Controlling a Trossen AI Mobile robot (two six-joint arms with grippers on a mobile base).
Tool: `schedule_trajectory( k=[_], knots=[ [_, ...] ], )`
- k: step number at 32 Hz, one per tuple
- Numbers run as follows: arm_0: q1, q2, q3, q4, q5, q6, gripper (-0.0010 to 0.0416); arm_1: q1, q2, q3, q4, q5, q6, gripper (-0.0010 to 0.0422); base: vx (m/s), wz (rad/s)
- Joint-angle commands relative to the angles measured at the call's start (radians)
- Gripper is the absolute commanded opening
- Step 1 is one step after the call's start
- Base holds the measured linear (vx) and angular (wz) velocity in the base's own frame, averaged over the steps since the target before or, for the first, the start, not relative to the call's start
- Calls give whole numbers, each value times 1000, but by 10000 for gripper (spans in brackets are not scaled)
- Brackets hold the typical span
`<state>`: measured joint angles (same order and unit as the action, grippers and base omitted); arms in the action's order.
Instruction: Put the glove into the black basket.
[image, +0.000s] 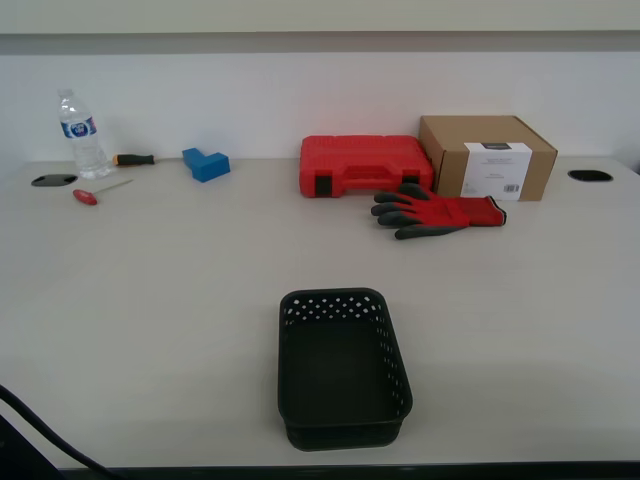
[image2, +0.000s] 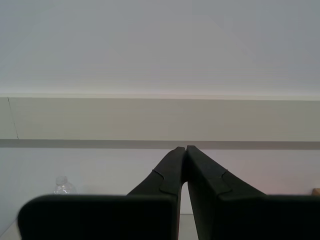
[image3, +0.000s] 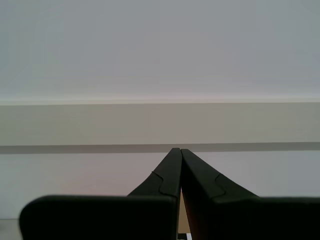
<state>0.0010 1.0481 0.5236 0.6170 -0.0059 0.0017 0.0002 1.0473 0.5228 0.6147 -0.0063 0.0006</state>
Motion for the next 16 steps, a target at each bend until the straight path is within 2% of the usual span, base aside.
schedule_trajectory(
  k=[1,16],
  knots=[
    [0,0,1,3,0,1,1,0,0,1,3,-1,0,0,0,0],
    [0,0,1,3,2,2,1,0,0,1,3,-1,0,0,0,0]
  ],
)
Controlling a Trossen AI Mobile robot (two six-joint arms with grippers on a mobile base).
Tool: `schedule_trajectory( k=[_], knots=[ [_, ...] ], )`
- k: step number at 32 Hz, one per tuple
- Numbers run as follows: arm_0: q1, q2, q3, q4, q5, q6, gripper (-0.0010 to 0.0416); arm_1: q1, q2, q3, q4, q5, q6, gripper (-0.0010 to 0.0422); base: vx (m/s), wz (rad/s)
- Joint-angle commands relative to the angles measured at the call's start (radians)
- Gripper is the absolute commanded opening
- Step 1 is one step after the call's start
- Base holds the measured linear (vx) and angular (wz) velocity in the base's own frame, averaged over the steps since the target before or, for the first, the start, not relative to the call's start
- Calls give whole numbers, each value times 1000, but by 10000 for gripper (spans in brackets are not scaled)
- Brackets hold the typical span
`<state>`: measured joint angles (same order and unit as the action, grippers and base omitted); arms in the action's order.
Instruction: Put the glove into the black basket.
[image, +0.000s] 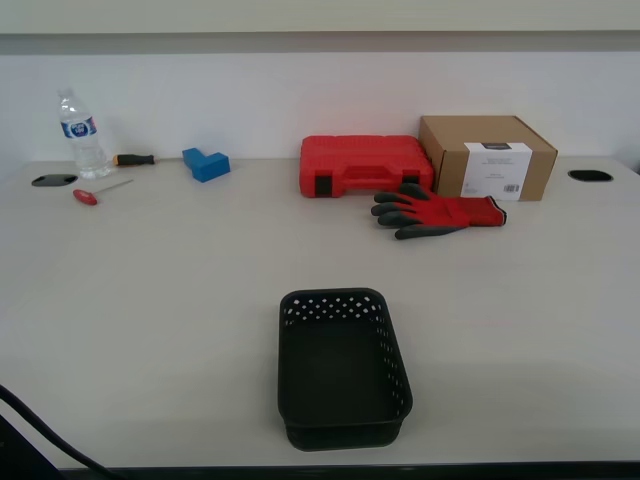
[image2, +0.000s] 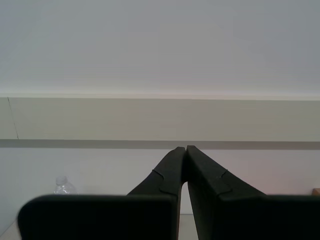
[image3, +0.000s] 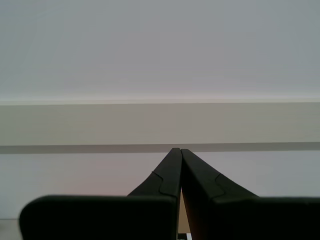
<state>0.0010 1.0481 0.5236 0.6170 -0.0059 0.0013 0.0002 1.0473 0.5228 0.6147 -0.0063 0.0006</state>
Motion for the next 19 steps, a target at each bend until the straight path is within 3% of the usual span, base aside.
schedule_trajectory(
  k=[1,8,11,19],
  knots=[
    [0,0,1,1,6,7,1,0,0,1,3,-1,0,0,0,0],
    [0,67,44,-130,7,17,1,0,0,1,3,-1,0,0,0,0],
    [1,200,164,-282,-8,23,1,0,0,1,3,-1,0,0,0,0],
    [28,566,497,-552,-74,24,1,0,0,1,1,-1,0,0,0,0]
  ],
)
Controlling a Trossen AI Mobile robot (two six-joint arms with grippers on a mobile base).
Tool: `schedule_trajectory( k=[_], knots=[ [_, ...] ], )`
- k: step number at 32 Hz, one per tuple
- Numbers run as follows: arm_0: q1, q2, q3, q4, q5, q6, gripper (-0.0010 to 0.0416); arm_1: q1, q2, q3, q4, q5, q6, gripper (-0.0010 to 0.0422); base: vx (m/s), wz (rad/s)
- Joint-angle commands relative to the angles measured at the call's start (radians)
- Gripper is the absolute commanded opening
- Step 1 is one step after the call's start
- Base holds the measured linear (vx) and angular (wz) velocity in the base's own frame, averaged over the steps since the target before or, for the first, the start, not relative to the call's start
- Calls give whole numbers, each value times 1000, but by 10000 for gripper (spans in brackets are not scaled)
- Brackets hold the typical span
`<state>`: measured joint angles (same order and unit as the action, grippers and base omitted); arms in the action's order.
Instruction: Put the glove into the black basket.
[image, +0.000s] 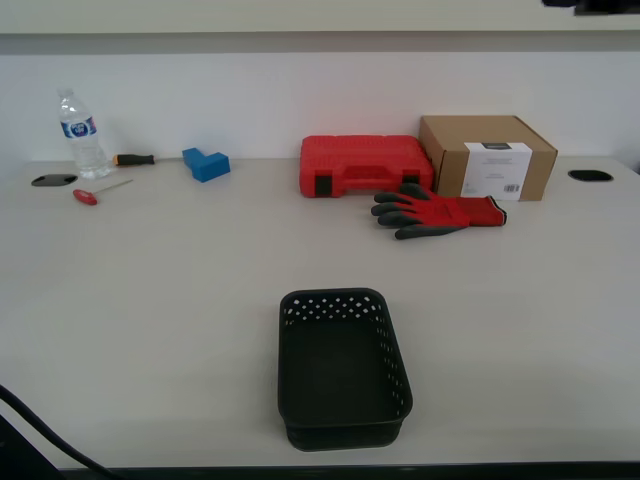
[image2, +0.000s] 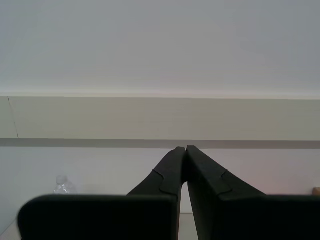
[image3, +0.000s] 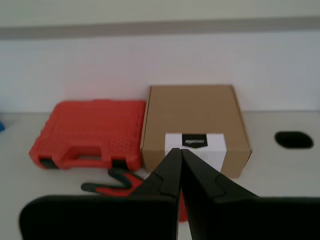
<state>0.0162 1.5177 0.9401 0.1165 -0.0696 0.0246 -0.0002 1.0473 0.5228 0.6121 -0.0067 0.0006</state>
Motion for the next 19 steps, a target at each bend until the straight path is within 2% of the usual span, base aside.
schedule_trajectory(
  k=[1,6,12,15,17,19],
  knots=[
    [23,165,134,-87,-11,2,1,0,0,1,3,-1,0,0,0,0],
    [51,375,287,-228,-19,-3,1,0,0,1,3,-1,0,0,0,0],
    [72,575,403,-346,-19,-16,1,0,0,1,3,-1,0,0,0,0],
    [72,643,429,-367,-17,-70,1,0,0,1,3,-1,0,0,0,0],
    [68,712,462,-402,6,-108,1,0,0,0,3,-1,0,0,0,0],
    [68,767,491,-412,31,-116,1,0,0,1,3,-1,0,0,0,0]
  ],
)
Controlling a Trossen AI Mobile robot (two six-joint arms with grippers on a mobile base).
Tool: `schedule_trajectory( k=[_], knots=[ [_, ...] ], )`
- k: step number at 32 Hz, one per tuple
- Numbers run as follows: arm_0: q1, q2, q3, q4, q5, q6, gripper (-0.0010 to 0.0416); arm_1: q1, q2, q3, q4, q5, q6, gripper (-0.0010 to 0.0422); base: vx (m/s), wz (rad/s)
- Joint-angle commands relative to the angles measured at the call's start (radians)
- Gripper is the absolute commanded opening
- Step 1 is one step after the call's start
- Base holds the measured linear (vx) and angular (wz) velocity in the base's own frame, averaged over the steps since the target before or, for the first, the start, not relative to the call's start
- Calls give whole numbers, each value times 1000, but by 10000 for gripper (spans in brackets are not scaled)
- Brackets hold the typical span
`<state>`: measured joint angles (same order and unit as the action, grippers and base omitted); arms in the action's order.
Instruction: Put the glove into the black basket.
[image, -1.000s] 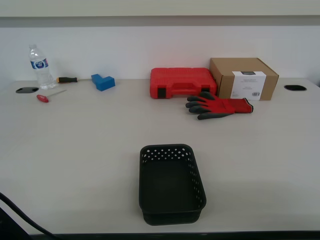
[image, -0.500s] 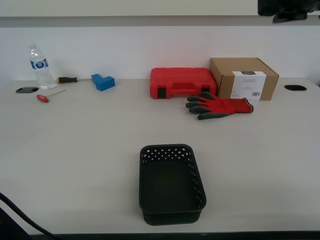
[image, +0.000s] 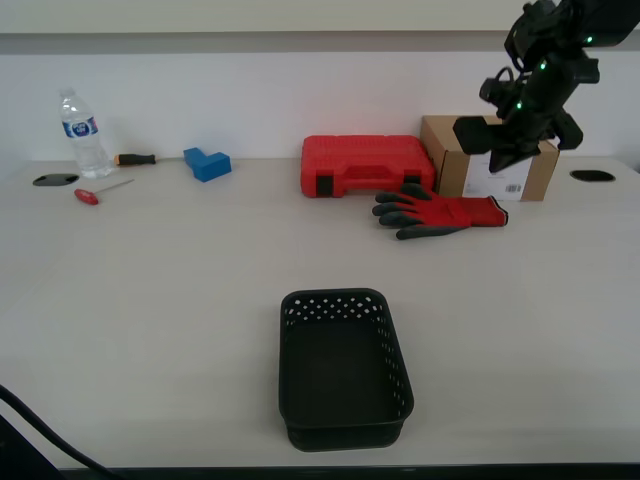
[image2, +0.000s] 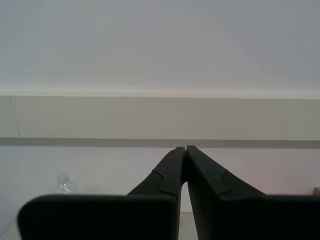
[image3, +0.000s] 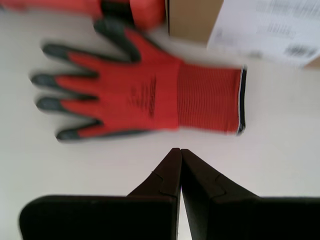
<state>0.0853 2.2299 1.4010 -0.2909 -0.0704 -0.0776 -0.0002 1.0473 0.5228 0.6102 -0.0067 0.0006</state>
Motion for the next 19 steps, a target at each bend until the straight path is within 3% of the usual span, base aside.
schedule_trajectory(
  k=[1,11,15,19],
  knots=[
    [-2,75,40,-4,37,-16,1,0,0,1,5,-1,0,0,0,0],
    [-14,302,283,-2,50,-42,1,1,0,1,5,-8,0,0,0,0],
    [-39,333,333,3,149,-52,1,0,0,1,5,-8,0,0,0,0],
    [-87,333,331,34,154,-50,1,0,0,1,5,-8,0,0,0,0]
  ],
)
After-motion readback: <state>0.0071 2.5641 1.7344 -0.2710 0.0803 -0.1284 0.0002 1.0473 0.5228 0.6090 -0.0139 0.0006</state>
